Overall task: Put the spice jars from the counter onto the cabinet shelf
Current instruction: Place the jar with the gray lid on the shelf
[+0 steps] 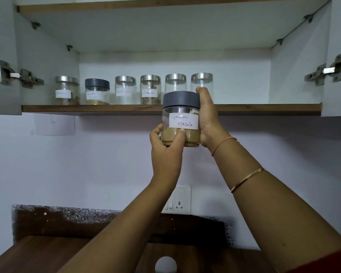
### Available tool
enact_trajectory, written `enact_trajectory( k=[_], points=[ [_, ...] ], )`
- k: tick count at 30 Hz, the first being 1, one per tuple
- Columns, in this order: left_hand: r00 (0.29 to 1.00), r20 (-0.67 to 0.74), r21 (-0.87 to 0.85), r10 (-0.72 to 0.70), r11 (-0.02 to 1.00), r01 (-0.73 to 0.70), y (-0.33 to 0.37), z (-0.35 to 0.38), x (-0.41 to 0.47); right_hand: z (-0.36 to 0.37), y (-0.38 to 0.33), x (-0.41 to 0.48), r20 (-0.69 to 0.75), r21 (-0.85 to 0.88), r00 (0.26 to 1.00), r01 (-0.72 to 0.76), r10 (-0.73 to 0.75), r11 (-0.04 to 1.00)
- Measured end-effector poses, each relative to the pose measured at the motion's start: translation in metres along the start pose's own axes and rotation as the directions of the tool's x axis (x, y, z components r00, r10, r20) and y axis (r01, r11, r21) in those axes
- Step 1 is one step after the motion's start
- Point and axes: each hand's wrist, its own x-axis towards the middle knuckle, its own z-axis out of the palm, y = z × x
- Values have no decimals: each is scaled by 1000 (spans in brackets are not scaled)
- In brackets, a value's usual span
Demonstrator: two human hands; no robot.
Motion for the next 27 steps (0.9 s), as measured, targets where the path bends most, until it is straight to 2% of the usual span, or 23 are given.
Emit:
enact_trajectory(
  k=[8, 19, 24, 27],
  points=[
    [1000, 23, -23, 8, 1000, -8, -5, 7, -6, -8, -3, -2, -2, -89, 999, 40, -41, 995],
    [995, 50, -67, 82, 995, -79, -6, 14, -11, -15, -7, -6, 26, -41, 991, 130, -129, 991],
    [993, 32, -47, 114, 993, -112, -7, 18, -9, -18, -9, -8, 34, -6, 992, 119, -119, 993],
    [997, 34, -72, 72, 995, -69, -6, 19, -6, -20, -13, -7, 31, -47, 990, 136, -135, 990]
  ],
)
